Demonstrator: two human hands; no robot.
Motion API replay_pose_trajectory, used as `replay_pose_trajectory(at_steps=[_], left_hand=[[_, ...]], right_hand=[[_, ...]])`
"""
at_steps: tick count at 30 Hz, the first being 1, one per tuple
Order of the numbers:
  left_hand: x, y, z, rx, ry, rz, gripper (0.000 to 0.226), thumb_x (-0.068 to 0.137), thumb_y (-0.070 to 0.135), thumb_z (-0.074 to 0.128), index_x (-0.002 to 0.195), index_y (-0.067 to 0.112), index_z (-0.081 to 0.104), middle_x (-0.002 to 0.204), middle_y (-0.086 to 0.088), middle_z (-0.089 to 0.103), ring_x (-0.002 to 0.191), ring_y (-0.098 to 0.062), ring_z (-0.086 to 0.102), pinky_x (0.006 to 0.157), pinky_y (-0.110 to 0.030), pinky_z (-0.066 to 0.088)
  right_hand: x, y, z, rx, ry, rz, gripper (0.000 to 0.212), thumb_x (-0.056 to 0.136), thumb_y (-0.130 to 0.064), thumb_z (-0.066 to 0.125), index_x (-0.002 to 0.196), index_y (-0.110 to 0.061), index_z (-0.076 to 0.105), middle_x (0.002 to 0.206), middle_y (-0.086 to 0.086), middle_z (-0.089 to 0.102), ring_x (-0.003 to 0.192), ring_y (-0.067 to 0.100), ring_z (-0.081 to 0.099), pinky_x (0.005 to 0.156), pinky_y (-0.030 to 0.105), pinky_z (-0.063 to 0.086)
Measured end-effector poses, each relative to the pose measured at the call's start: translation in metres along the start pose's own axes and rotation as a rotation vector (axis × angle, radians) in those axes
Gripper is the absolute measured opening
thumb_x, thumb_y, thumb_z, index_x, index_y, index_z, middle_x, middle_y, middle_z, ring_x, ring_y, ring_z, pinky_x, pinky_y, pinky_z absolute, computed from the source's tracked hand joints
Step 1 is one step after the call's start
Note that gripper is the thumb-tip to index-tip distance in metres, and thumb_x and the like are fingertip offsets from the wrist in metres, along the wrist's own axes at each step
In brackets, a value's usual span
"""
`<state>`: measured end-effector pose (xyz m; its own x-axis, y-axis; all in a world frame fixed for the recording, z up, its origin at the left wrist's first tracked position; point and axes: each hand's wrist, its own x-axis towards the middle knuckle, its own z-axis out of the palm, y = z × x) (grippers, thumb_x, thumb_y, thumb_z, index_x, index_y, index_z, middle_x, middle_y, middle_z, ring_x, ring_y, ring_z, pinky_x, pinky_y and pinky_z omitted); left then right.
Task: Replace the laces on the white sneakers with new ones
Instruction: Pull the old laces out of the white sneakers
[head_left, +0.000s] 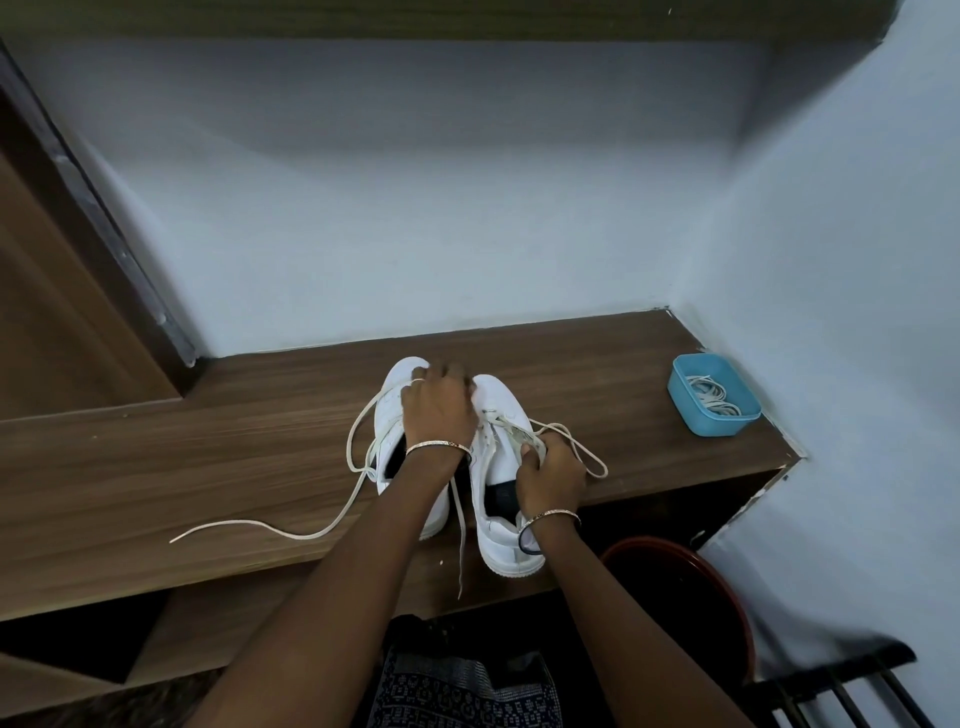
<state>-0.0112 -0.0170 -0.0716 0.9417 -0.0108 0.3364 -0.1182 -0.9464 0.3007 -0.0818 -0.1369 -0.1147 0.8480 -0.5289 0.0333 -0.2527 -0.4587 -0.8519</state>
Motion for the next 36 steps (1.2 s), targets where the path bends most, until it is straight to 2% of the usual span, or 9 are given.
replay_pose_trajectory(at_steps=[4,8,10,15,19,28,30,33,36], left_hand=[[-0.001,0.01,0.003,0.18,-0.266,0.163,0.027,0.092,0.046,0.059,0.107,0.028,0.072,0.117,0.003,0.063,0.124,-0.025,0.046,0.095,-0.042,0.034],[-0.004,0.015,0.008,0.365,-0.214,0.204,0.022,0.093,0.015,0.056,0.111,0.018,0.069,0.112,-0.002,0.065,0.118,-0.026,0.053,0.1,-0.044,0.034],[-0.003,0.012,0.009,0.335,-0.212,0.132,0.023,0.094,0.012,0.053,0.115,0.012,0.063,0.117,-0.006,0.063,0.119,-0.028,0.054,0.1,-0.045,0.036],[0.003,-0.001,0.007,0.144,-0.247,0.099,0.023,0.1,0.036,0.049,0.108,0.02,0.064,0.112,-0.004,0.065,0.114,-0.028,0.057,0.093,-0.043,0.034],[0.002,0.009,0.003,0.207,-0.364,0.139,0.032,0.094,0.052,0.055,0.11,0.029,0.071,0.11,-0.001,0.069,0.112,-0.025,0.059,0.097,-0.042,0.032],[0.007,0.032,-0.003,0.379,-0.316,0.159,0.021,0.087,0.023,0.06,0.107,0.017,0.064,0.104,-0.002,0.069,0.104,-0.026,0.062,0.102,-0.043,0.032],[0.008,0.03,-0.007,0.284,-0.31,0.078,0.02,0.089,0.024,0.056,0.106,0.017,0.065,0.103,-0.003,0.068,0.104,-0.027,0.062,0.103,-0.045,0.032],[0.012,0.009,-0.011,-0.139,-0.248,-0.242,0.027,0.09,0.03,0.048,0.094,0.01,0.065,0.098,-0.01,0.068,0.099,-0.034,0.064,0.097,-0.046,0.044],[0.016,-0.017,-0.018,-0.473,-0.033,-0.531,0.036,0.094,0.027,0.043,0.099,-0.003,0.063,0.106,-0.021,0.067,0.102,-0.041,0.063,0.086,-0.042,0.048]], right_hand=[[-0.001,-0.001,-0.001,-0.002,-0.005,-0.014,0.011,0.093,-0.01,0.06,0.101,-0.004,0.066,0.099,0.012,0.071,0.095,0.03,0.065,0.075,0.022,0.036],[-0.002,-0.002,-0.002,-0.003,-0.004,-0.013,0.011,0.093,-0.01,0.061,0.101,-0.005,0.066,0.1,0.012,0.071,0.096,0.03,0.065,0.074,0.021,0.035],[-0.002,-0.001,-0.003,-0.009,-0.006,-0.008,0.011,0.094,-0.011,0.06,0.102,-0.006,0.066,0.1,0.012,0.071,0.095,0.03,0.065,0.075,0.022,0.036],[-0.001,-0.001,0.0,-0.001,-0.012,0.003,0.009,0.092,-0.01,0.06,0.099,-0.006,0.065,0.096,0.012,0.071,0.093,0.032,0.066,0.08,0.031,0.046],[-0.002,-0.001,0.0,-0.013,-0.015,0.001,0.01,0.093,-0.011,0.06,0.1,-0.006,0.065,0.098,0.012,0.071,0.094,0.031,0.066,0.077,0.026,0.042],[-0.003,-0.003,-0.002,-0.016,-0.015,0.001,0.013,0.093,-0.01,0.06,0.104,-0.004,0.066,0.102,0.015,0.071,0.099,0.033,0.065,0.079,0.027,0.039],[-0.002,-0.003,-0.002,-0.022,-0.017,-0.002,0.014,0.093,-0.011,0.06,0.104,-0.005,0.067,0.102,0.013,0.071,0.099,0.032,0.065,0.077,0.025,0.038],[-0.002,-0.003,-0.003,-0.049,-0.019,0.001,0.016,0.094,-0.012,0.059,0.106,-0.005,0.067,0.102,0.014,0.072,0.099,0.033,0.066,0.076,0.025,0.037],[-0.002,-0.004,-0.003,-0.053,-0.018,-0.006,0.014,0.094,-0.011,0.06,0.104,-0.004,0.066,0.102,0.014,0.072,0.098,0.032,0.066,0.075,0.025,0.039]])
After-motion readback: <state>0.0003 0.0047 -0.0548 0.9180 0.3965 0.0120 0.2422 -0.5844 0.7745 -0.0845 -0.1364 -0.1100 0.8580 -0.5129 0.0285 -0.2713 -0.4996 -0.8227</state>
